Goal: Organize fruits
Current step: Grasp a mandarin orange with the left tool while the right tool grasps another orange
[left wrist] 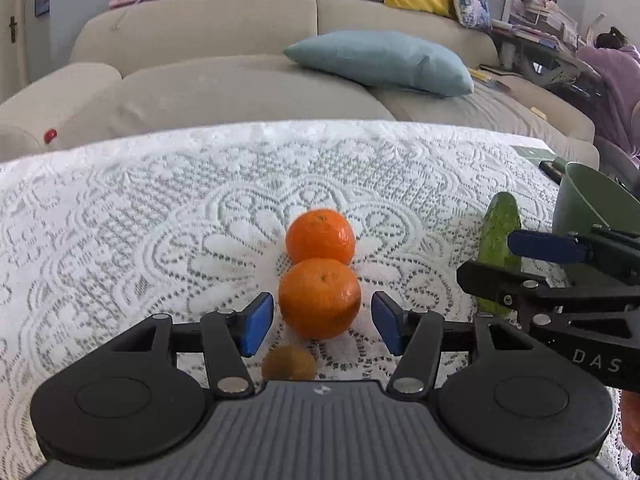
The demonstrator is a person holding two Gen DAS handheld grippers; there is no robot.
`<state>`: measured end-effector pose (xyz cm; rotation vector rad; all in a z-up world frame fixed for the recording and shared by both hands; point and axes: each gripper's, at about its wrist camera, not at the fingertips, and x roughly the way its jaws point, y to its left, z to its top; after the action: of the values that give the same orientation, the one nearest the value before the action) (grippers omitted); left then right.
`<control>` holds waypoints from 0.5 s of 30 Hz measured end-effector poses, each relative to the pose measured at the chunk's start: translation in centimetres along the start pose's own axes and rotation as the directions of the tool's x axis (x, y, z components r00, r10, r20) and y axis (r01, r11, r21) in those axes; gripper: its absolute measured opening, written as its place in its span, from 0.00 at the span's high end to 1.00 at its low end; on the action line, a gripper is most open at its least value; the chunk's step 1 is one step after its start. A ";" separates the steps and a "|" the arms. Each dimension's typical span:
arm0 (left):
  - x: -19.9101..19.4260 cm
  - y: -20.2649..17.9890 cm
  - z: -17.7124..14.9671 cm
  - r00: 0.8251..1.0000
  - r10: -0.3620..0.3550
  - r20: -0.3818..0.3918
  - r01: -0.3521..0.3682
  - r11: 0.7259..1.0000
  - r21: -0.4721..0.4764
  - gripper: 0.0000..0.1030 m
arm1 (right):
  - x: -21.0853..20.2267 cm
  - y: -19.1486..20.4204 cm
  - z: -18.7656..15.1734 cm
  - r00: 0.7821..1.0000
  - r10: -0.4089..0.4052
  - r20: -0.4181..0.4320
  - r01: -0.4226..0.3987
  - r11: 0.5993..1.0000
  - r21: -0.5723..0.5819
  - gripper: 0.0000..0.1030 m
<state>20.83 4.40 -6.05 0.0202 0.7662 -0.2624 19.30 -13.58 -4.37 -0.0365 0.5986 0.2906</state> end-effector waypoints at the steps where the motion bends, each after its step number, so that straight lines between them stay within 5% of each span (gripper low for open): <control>1: 0.2 -0.1 0.0 1.000 0.005 -0.001 -0.005 1.000 0.000 0.39 | 0.1 0.0 0.0 1.000 0.000 -0.002 0.000 1.000 0.004 0.45; 5: 0.2 -0.3 0.0 1.000 0.019 0.007 -0.019 1.000 0.005 0.49 | 0.3 -0.1 -0.1 1.000 -0.003 -0.010 0.003 1.000 0.012 0.45; 15: -1.2 0.3 0.0 0.999 0.001 0.033 0.000 1.000 -0.026 0.51 | 0.2 0.4 0.0 1.000 0.014 0.008 -0.014 1.000 -0.014 0.45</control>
<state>20.06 4.93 -5.25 -0.0088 0.7369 -0.2516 19.31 -13.12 -4.43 -0.0448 0.5890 0.3083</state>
